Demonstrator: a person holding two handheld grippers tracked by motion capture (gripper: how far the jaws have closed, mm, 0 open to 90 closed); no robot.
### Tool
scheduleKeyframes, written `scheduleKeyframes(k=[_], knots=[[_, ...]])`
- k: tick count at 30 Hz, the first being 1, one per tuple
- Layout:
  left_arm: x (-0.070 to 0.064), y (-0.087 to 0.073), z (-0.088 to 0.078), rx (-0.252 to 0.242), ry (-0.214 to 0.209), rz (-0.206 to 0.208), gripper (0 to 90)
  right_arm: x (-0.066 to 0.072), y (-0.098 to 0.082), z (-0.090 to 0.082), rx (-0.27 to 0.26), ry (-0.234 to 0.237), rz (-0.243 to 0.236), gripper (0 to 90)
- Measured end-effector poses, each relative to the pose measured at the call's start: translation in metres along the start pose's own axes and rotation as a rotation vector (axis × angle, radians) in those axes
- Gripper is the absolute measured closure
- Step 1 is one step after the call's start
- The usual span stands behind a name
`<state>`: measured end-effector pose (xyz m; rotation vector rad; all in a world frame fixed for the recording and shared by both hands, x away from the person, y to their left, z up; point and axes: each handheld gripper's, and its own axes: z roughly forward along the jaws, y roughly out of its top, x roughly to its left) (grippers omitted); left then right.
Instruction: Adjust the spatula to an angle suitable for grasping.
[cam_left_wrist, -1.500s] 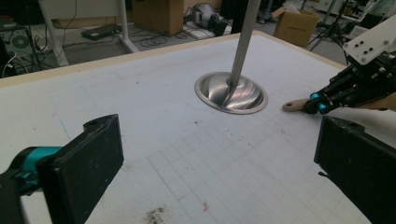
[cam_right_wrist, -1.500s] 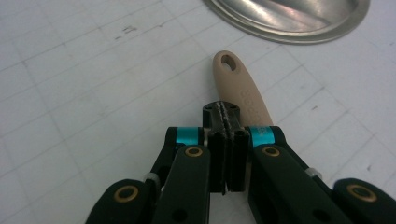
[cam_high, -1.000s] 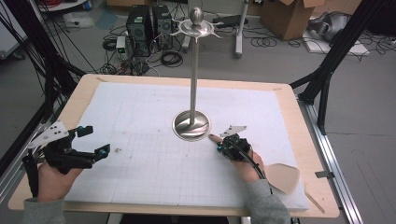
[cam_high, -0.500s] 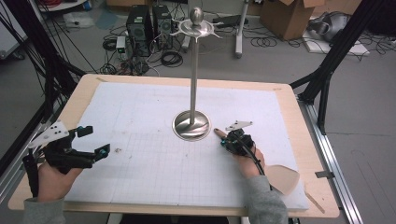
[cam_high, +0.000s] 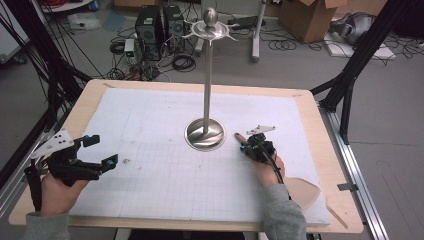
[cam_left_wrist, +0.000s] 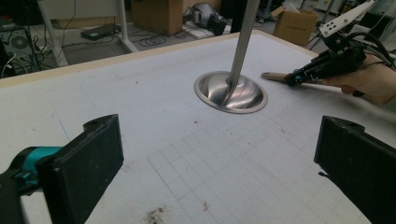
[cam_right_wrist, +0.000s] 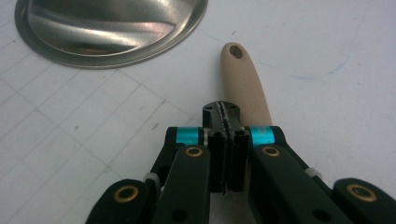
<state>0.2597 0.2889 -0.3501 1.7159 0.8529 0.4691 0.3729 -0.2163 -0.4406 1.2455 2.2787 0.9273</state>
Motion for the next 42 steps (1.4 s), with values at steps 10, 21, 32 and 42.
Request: scheduleKeyframes(k=[10, 21, 32, 42], knots=[[0.000, 0.000, 0.000, -0.003, 0.000, -0.001, 1.7, -0.008, 0.000, 0.002, -0.015, -0.020, 0.041, 90.0], [0.000, 0.000, 0.000, -0.004, -0.001, -0.002, 1.7, -0.013, 0.003, 0.003, -0.005, -0.057, 0.073, 90.0], [0.000, 0.000, -0.001, -0.005, -0.003, -0.002, 1.7, -0.017, 0.003, 0.005, -0.013, -0.097, 0.112, 90.0], [0.002, 0.000, -0.001, -0.006, -0.001, -0.004, 1.7, -0.014, 0.006, -0.006, -0.055, -0.065, 0.109, 89.7]])
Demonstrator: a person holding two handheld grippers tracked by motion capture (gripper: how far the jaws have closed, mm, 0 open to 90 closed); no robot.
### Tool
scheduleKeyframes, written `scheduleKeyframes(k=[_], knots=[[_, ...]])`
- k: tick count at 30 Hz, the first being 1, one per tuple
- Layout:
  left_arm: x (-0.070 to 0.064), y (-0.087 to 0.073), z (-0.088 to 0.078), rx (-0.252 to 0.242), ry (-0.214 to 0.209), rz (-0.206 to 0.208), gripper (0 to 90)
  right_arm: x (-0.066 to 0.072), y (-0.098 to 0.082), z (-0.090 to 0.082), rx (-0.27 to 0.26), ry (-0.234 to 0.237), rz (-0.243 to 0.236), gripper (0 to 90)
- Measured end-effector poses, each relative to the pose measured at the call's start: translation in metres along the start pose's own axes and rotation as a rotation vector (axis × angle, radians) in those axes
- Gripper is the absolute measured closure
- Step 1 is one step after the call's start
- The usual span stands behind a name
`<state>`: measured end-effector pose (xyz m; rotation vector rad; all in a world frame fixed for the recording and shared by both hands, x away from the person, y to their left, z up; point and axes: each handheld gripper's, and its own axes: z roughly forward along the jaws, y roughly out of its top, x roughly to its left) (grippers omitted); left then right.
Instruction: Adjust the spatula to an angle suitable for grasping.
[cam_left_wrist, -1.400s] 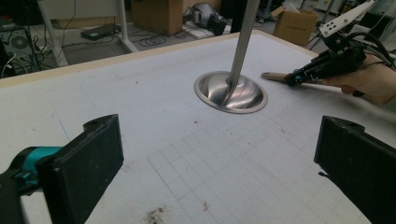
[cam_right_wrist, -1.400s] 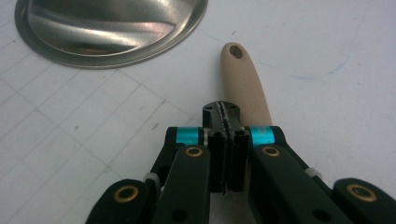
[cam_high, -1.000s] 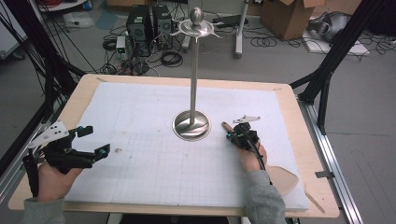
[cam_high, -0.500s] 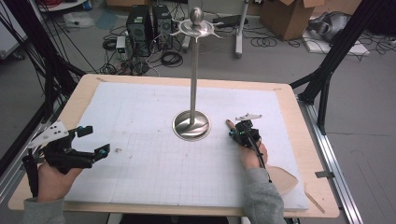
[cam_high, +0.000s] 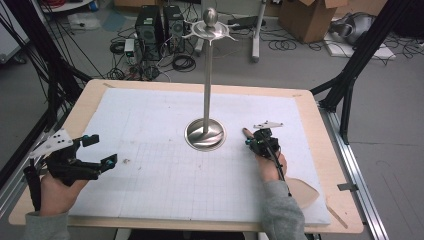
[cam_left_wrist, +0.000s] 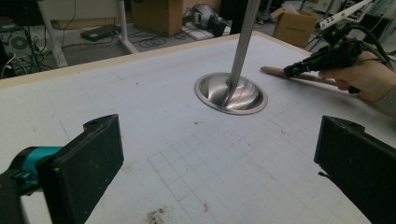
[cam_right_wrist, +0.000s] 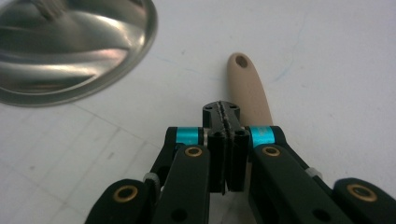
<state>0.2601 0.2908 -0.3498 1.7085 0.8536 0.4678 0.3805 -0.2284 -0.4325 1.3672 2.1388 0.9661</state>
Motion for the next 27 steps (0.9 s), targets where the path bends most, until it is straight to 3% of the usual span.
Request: scheduleKeyframes(k=[4, 6, 7, 9, 12, 16, 17, 19, 23, 27], knots=[[0.001, 0.000, -0.001, -0.004, 0.004, -0.005, 1.7, 0.001, 0.002, -0.011, -0.027, 0.026, -0.003, 88.8], [0.001, 0.001, -0.002, -0.006, 0.002, -0.002, 1.7, 0.002, 0.002, -0.021, -0.040, 0.051, -0.011, 86.4], [0.001, 0.001, -0.002, -0.005, 0.003, 0.000, 1.7, 0.002, 0.003, -0.031, -0.045, 0.086, -0.012, 83.6], [0.001, 0.001, -0.002, -0.006, 0.003, 0.000, 1.7, 0.003, 0.003, -0.037, -0.045, 0.093, -0.017, 81.9], [0.000, 0.002, -0.001, -0.007, 0.001, 0.000, 1.7, 0.003, 0.003, -0.051, -0.013, 0.150, -0.034, 68.2], [0.000, 0.002, 0.001, -0.006, -0.003, 0.000, 1.7, 0.000, 0.000, -0.067, 0.001, 0.176, -0.067, 51.3], [0.000, 0.002, 0.001, -0.003, -0.003, 0.002, 1.7, -0.003, -0.001, -0.075, -0.018, 0.159, -0.072, 44.5], [0.000, 0.002, 0.002, -0.004, -0.005, 0.000, 1.7, -0.005, -0.002, -0.080, -0.030, 0.159, -0.065, 43.7], [0.000, 0.003, 0.004, -0.004, -0.007, 0.000, 1.7, -0.014, -0.007, -0.097, -0.043, 0.179, -0.063, 26.9], [0.001, 0.003, 0.004, -0.006, -0.008, -0.001, 1.7, -0.018, -0.011, -0.109, -0.064, 0.185, -0.073, 20.6]])
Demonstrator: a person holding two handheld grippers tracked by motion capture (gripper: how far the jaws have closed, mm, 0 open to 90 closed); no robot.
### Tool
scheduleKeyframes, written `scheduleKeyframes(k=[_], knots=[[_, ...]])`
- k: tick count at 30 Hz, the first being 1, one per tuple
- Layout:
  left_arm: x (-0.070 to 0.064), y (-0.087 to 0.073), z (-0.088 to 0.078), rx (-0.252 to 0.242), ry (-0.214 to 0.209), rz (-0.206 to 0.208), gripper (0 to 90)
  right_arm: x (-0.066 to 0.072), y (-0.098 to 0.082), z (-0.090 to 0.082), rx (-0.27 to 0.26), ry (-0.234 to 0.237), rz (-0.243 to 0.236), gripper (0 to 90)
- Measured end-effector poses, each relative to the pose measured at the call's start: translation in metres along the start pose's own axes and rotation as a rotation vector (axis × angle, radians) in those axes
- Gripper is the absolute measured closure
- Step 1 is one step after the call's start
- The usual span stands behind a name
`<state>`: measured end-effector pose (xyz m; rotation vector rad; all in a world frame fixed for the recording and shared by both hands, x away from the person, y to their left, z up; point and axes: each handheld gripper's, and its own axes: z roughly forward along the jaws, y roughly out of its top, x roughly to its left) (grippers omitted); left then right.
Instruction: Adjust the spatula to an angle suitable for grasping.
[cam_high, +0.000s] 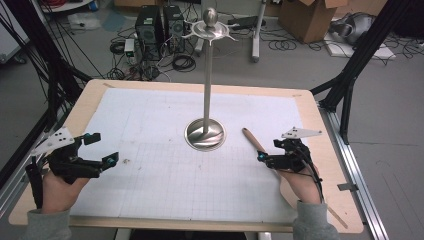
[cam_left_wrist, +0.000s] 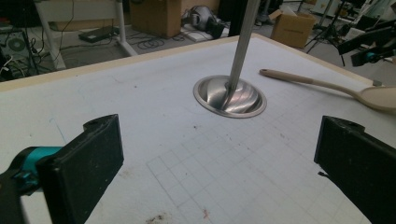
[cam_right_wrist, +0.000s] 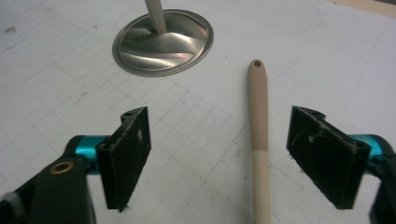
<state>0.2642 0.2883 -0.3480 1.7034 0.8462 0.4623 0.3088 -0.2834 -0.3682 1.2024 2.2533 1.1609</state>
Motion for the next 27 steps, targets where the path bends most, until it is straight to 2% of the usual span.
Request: scheduleKeyframes(k=[4, 12, 20, 27], knots=[[0.000, 0.000, 0.000, -0.002, 0.000, -0.002, 1.7, -0.002, -0.004, -0.014, -0.025, 0.010, -0.023, 17.4], [0.001, -0.001, 0.001, 0.006, 0.002, 0.000, 1.7, -0.007, -0.019, -0.027, -0.086, 0.016, 0.007, 15.9], [0.000, 0.000, 0.001, 0.000, 0.000, 0.004, 1.7, -0.014, -0.026, -0.032, -0.090, 0.015, 0.021, 15.9], [-0.001, 0.000, 0.001, 0.002, -0.004, 0.005, 1.7, -0.016, -0.028, -0.028, -0.078, 0.017, 0.022, 16.0]])
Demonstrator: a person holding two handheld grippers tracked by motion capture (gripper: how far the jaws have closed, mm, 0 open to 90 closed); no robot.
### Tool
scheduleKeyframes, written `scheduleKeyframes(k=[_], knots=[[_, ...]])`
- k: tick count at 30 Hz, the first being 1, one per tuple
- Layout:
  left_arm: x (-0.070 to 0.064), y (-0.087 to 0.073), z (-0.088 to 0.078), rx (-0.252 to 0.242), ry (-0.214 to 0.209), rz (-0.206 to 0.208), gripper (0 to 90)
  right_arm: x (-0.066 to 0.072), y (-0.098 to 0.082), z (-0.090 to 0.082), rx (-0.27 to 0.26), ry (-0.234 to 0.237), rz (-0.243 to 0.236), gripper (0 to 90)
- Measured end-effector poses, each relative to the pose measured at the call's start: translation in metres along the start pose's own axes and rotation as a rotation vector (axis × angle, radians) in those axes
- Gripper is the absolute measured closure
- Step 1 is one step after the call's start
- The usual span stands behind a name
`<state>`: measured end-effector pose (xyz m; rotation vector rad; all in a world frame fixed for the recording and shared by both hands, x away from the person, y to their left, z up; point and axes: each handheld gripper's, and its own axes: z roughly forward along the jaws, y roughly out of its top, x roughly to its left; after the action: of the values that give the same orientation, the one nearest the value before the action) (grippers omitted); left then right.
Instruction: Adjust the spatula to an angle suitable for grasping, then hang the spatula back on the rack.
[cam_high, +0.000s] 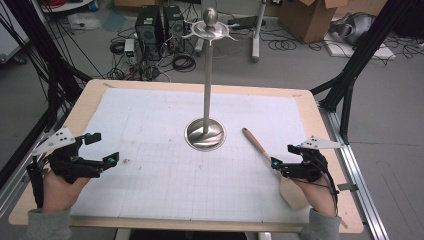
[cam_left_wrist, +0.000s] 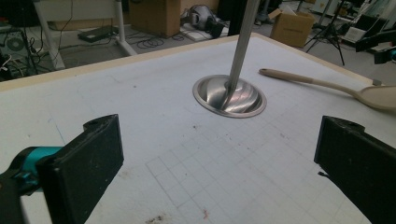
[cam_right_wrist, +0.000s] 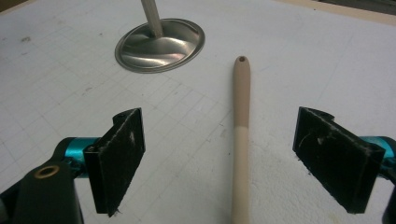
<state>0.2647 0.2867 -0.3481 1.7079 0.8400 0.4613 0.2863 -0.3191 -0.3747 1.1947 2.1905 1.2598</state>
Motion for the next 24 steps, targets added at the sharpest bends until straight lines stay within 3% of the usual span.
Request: scheduleKeyframes(k=[15, 24], knots=[[0.0001, 0.0007, -0.0034, -0.005, 0.004, 0.003, 1.7, -0.0048, -0.0026, -0.0052, 0.000, -0.022, -0.006, 16.0], [0.0004, -0.0001, -0.0039, -0.004, 0.004, 0.000, 1.7, -0.0062, -0.0038, 0.0005, 0.037, -0.044, -0.025, 15.9]])
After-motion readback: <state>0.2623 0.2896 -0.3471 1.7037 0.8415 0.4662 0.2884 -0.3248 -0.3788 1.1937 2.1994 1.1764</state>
